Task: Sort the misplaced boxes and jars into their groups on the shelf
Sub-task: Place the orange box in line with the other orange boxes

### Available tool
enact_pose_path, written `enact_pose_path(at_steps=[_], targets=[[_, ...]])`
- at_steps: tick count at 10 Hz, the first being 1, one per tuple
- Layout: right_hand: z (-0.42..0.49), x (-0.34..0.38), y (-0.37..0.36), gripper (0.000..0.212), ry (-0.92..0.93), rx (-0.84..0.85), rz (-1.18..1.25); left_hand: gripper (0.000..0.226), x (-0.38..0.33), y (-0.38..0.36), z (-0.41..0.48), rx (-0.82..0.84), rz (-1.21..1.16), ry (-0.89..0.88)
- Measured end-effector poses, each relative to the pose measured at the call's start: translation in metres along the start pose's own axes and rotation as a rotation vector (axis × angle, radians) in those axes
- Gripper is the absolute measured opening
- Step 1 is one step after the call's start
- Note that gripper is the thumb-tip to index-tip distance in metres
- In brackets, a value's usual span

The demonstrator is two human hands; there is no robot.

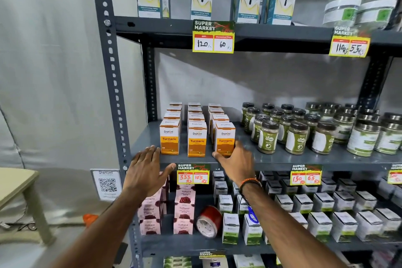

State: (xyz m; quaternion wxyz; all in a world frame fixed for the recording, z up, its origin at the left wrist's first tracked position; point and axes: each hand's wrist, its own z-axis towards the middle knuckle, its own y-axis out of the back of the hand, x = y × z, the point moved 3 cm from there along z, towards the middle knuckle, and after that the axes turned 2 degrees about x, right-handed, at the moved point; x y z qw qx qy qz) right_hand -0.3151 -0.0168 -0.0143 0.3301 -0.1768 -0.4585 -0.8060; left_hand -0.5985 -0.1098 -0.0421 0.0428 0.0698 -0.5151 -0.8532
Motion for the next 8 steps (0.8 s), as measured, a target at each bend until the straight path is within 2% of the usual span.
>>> enact_pose_path(at_steps=[7, 8], targets=[[-0.004, 0.003, 0.001, 0.051, -0.029, 0.058, 0.037, 0.103, 0.0, 0.0, -0.001, 0.037, 0.013, 0.007], [-0.007, 0.007, 0.02, 0.085, -0.061, 0.04, 0.068, 0.106, -0.003, 0.008, -0.001, 0.061, -0.018, 0.005]])
